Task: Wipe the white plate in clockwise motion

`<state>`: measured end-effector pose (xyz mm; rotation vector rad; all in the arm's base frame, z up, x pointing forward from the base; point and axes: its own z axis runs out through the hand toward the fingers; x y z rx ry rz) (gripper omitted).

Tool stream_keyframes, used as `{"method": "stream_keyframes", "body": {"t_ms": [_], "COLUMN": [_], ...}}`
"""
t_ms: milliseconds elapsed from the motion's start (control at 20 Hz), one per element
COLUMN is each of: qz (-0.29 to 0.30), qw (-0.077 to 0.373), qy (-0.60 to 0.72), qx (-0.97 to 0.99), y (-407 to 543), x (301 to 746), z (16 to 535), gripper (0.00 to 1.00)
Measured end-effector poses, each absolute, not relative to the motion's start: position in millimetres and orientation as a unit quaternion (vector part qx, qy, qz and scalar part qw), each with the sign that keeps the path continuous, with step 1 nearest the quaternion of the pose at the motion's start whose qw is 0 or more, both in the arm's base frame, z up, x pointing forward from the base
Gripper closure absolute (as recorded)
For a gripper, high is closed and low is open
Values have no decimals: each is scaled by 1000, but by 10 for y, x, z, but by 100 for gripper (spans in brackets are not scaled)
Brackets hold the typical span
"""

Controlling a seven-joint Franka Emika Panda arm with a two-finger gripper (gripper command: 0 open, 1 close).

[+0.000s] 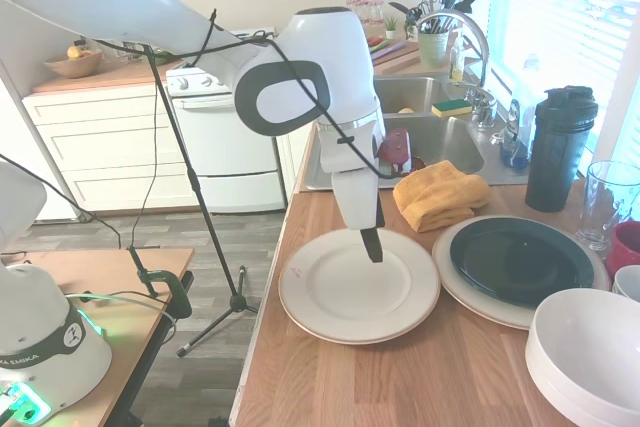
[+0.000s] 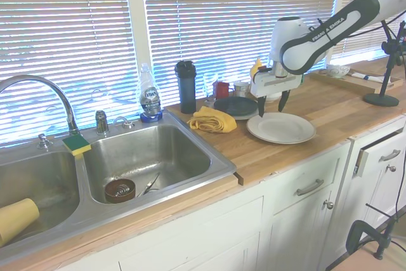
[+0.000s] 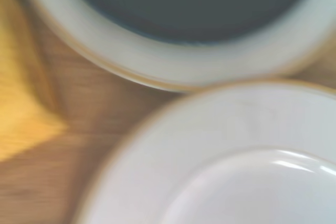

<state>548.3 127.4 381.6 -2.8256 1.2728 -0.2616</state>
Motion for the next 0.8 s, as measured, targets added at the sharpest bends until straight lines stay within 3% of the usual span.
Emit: {"method": "stream_keyframes", "body": {"t_ms": [350,800], "qz": [-79,-73], "qw": [30,54], "qy": [371,324], "qx": [-925,-942], "y": [1818,2418], "x": [5618,5807], "z": [4117,4077], "gripper": [0,0]}}
